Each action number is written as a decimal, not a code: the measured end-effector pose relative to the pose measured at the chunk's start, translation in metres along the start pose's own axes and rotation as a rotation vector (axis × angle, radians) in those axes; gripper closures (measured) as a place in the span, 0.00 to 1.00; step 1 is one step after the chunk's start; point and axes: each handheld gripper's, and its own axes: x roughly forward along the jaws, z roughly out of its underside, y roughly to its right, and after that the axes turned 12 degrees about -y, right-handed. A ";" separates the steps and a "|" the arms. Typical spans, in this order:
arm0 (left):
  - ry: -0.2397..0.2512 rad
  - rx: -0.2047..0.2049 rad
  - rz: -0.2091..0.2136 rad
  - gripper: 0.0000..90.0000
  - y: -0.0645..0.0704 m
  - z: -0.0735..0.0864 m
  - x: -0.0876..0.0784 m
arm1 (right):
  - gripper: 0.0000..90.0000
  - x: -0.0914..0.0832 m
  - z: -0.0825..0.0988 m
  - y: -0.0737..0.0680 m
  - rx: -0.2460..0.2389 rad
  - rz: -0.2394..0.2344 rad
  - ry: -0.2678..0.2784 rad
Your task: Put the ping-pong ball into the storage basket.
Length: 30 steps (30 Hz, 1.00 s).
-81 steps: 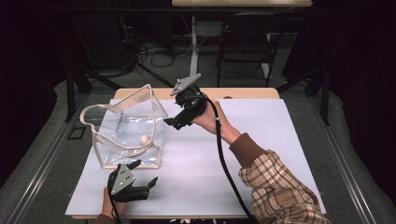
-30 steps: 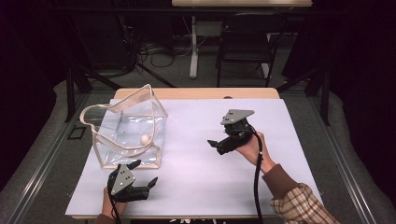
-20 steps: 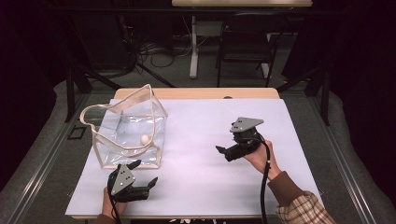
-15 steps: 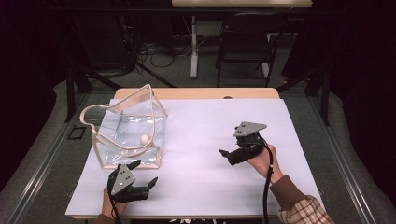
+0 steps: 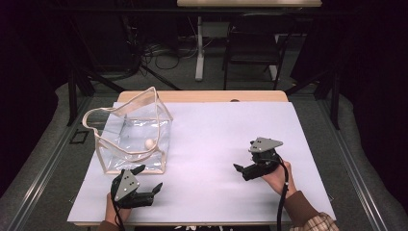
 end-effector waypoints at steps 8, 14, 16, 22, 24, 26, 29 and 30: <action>0.000 -0.001 0.000 0.18 0.000 0.000 0.000 | 0.00 -0.004 0.017 -0.003 0.002 0.017 0.005; -0.001 0.000 0.000 0.18 0.000 0.000 0.000 | 0.00 -0.007 0.032 -0.005 0.008 0.029 0.000; -0.001 -0.002 0.000 0.18 0.000 0.000 0.000 | 0.00 -0.007 0.038 -0.005 0.013 0.030 -0.002; -0.001 -0.002 0.000 0.18 0.000 0.000 0.000 | 0.00 -0.009 0.053 -0.006 0.029 0.025 -0.016; -0.002 -0.002 -0.001 0.18 0.000 0.000 0.001 | 0.00 -0.009 0.058 -0.008 0.025 0.025 -0.021; -0.002 0.000 -0.001 0.18 0.000 0.000 0.001 | 0.00 -0.010 0.061 -0.010 0.023 0.024 -0.027; -0.002 0.000 -0.002 0.18 0.000 0.000 0.001 | 0.00 -0.012 0.067 -0.012 0.024 0.029 -0.025; -0.002 0.000 -0.003 0.18 0.000 0.000 0.001 | 0.00 -0.013 0.068 -0.013 0.029 0.030 -0.023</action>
